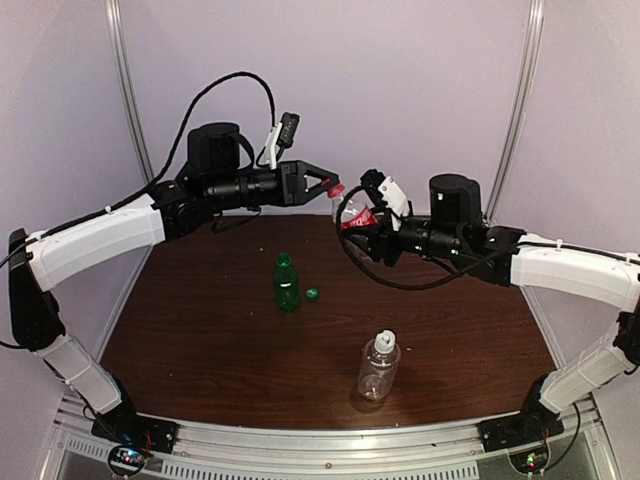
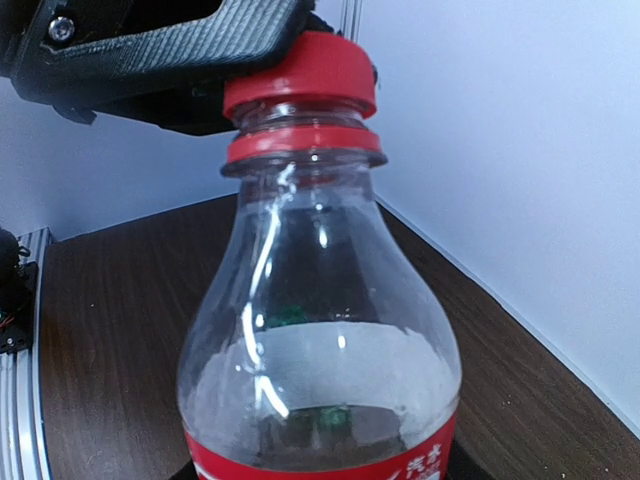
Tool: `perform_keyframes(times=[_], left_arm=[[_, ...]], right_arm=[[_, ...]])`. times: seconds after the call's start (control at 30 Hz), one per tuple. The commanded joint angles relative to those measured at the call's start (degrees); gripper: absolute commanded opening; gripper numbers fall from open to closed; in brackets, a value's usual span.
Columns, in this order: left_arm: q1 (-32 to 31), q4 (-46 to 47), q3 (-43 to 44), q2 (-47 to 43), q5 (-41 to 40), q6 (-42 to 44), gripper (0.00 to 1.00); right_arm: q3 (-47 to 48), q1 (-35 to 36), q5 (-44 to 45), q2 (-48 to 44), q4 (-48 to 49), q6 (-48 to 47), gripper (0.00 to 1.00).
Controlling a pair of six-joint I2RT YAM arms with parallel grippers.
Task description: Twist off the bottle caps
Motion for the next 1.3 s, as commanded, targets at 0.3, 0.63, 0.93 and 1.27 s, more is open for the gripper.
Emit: perform_keyframes(times=[0.3,0.63,0.93,1.27], left_arm=[[3.1,7.8,-1.1,-2.5,10.9,4.6,0.64],[3.3,12.6,-3.3,-4.5,31.9,13.9,0.85],[3.2,8.2,-3.9,-5.2,36.8,20.6,0.73],[3.3,7.6,-4.1,-4.8,38.4,21.3,0.50]], right_arm=[[1.0,-1.5,-14.2,-3.0,-1.9,0.7,0.44],[5.8,-2.7,-38.5,0.0,-4.5,5.0,0.46],[7.7,-2.9,-50.7,4.3,-0.3,13.1,0.46],[7.5,-3.0,-52.3,4.9,1.8,15.2,0.46]])
